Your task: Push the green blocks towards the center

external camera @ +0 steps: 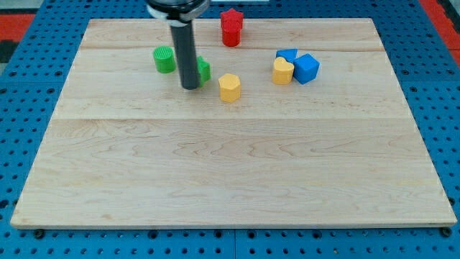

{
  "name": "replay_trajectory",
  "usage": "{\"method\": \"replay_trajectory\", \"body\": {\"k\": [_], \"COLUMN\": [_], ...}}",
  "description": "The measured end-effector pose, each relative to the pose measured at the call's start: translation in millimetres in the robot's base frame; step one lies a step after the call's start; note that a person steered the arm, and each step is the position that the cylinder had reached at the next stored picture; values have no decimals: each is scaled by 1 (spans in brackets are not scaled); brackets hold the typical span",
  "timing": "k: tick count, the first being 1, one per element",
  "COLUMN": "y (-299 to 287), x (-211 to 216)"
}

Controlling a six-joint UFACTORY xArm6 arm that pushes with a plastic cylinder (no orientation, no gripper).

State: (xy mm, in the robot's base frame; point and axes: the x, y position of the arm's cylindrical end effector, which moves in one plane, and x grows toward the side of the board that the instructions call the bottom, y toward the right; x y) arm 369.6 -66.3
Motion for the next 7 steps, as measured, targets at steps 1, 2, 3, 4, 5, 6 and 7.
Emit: {"method": "replay_trajectory", "body": {"k": [1,2,3,4,5,6,7], "y": [-86,-119,-84,-32,-35,-40,-40], "x": [26,-8,-49,-54,-54,-78,-102]}}
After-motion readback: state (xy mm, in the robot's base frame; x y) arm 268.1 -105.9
